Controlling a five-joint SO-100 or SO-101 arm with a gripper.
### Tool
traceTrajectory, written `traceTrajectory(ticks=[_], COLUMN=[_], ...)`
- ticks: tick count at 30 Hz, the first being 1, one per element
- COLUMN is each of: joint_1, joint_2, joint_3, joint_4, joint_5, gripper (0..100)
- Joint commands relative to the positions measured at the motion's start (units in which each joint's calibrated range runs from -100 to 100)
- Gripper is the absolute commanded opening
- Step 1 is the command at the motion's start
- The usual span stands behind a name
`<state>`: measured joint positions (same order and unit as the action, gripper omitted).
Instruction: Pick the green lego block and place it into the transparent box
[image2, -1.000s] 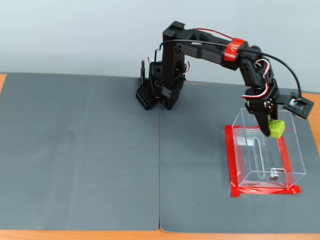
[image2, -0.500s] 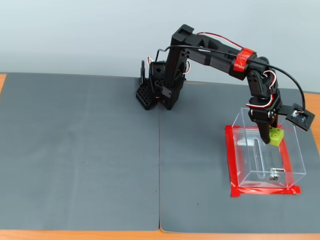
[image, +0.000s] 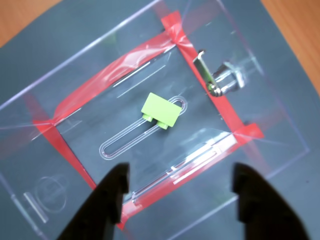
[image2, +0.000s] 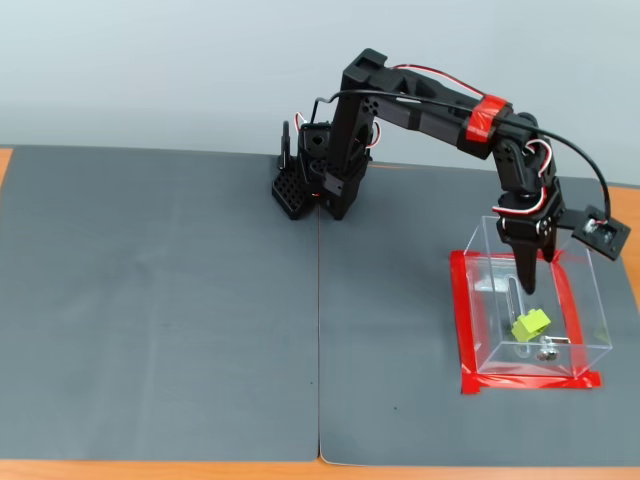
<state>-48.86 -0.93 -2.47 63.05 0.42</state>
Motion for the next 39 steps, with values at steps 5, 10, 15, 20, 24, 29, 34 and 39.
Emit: traceTrajectory(ticks=[5, 10, 15, 20, 24, 29, 34, 39], joint_1=[2.57, 6.6, 12.19, 18.31, 24.72, 33.68, 42.03, 46.51], joint_2=[-9.79, -15.3, -21.57, -31.07, -39.21, -49.72, -59.39, -67.7], joint_3=[-2.55, -2.46, -0.38, 6.77, 14.46, 25.22, 34.99, 44.22], joint_4=[0.32, 0.4, 0.4, 0.4, 0.32, -0.03, -0.38, -0.47], joint_5=[0.03, 0.03, 0.03, 0.03, 0.03, -0.02, -0.02, -0.02], gripper=[5, 2, 2, 2, 2, 2, 2, 2])
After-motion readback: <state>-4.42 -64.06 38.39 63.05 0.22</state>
